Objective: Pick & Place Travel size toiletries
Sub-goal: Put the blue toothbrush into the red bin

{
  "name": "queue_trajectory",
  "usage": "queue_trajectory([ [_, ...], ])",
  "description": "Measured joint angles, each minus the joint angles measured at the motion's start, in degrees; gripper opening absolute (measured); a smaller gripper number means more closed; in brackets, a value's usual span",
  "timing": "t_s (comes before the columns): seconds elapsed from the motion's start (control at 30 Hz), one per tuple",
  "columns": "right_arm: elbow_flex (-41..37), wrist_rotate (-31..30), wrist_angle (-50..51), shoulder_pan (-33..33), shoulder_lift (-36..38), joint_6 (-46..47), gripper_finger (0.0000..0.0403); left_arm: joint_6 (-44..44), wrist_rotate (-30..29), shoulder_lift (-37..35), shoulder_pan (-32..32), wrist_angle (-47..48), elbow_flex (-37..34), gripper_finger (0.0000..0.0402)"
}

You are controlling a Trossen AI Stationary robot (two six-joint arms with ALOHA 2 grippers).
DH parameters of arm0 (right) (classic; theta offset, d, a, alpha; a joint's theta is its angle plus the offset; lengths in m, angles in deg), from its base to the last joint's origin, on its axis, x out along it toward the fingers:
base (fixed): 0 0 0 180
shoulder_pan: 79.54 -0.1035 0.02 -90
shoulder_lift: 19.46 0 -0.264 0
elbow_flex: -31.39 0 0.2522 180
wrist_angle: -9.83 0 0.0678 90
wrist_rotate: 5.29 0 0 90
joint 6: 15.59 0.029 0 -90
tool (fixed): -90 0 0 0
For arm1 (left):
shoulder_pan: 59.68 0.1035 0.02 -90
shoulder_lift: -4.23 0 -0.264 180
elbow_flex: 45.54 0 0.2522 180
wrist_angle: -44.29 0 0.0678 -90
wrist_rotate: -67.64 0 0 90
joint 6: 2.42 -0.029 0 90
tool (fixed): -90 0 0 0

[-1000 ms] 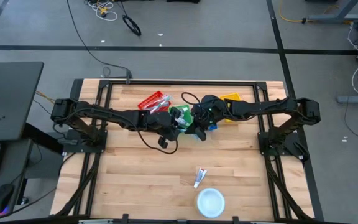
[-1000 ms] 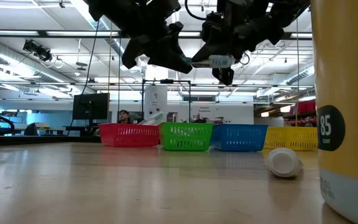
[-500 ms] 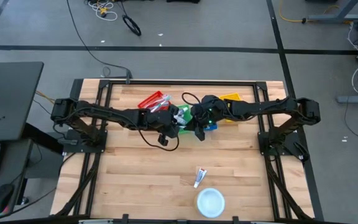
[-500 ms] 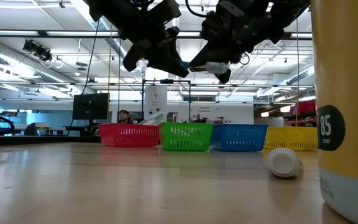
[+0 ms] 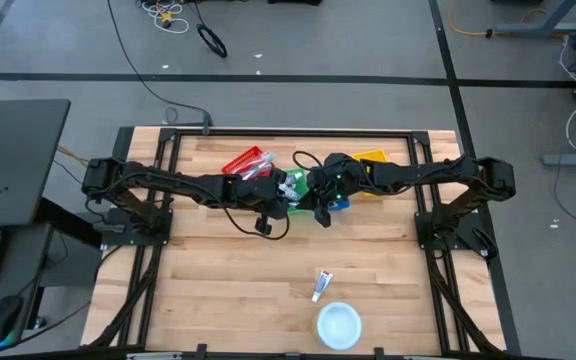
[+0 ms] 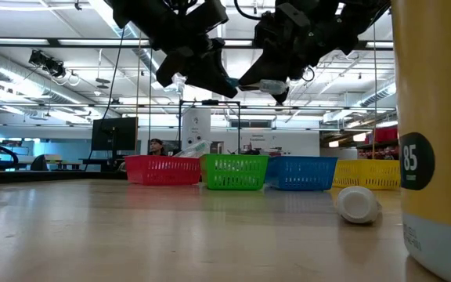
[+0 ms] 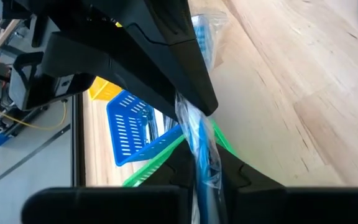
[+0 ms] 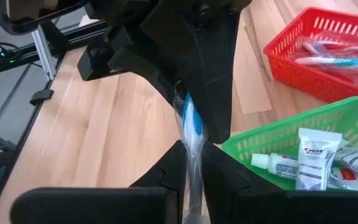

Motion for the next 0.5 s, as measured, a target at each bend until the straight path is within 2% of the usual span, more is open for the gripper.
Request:
queue_trajectory([
  [0.17, 0.00, -2.53, 0.11, -0.44, 0.00, -0.43, 0.0044, 1.11, -0.63, 0.00, 0.02, 0.22, -0.02, 0.0026],
  [0.5, 0.00, -3.03, -0.14, -1.25, 0.00, -2.94, 0.0044, 1.67, -0.43, 0.00, -0.08, 0.26, -0.02, 0.0031],
])
